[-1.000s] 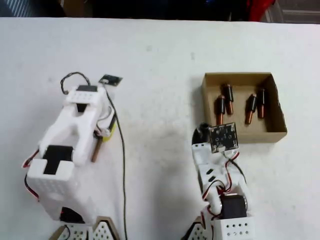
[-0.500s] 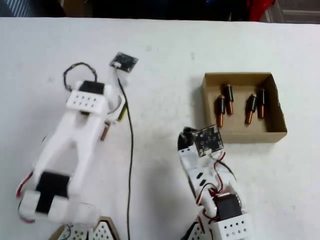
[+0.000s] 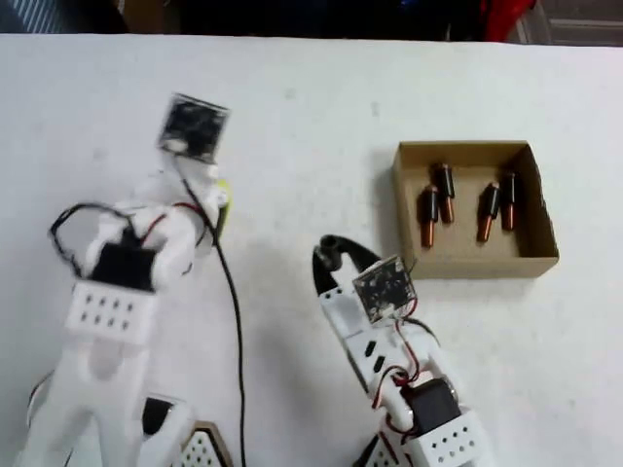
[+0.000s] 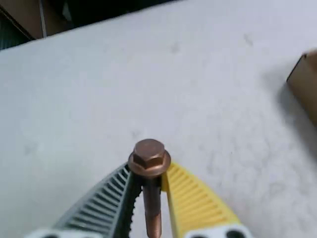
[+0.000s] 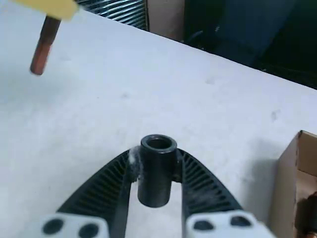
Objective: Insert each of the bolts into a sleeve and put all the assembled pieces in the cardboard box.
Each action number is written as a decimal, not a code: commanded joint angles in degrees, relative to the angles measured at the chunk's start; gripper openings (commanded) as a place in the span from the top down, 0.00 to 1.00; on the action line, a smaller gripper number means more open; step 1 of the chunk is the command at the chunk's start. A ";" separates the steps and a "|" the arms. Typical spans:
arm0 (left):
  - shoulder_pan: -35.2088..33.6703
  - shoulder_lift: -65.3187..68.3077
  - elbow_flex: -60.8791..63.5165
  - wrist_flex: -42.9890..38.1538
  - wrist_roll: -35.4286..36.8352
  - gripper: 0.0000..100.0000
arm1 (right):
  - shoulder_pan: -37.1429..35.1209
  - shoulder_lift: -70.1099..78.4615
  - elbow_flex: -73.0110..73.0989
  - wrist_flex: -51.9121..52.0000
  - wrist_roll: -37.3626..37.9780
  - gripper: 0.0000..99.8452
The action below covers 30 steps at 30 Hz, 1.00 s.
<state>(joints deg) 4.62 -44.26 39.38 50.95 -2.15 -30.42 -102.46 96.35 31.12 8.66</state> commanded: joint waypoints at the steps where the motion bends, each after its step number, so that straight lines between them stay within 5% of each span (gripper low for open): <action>1: 1.71 -5.85 -0.62 -3.87 2.37 0.98 | -2.68 -0.75 0.44 -3.30 -0.62 0.98; 17: 7.60 -14.29 -0.44 -13.36 2.46 0.98 | -9.71 -0.75 0.44 -15.60 -0.62 0.98; 30: 21.67 -17.27 -0.18 -16.09 2.46 0.98 | -7.69 -0.66 0.44 -19.03 -0.62 0.98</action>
<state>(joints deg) 24.57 -60.00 39.38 36.88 -0.13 -39.65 -102.46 96.35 13.63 8.66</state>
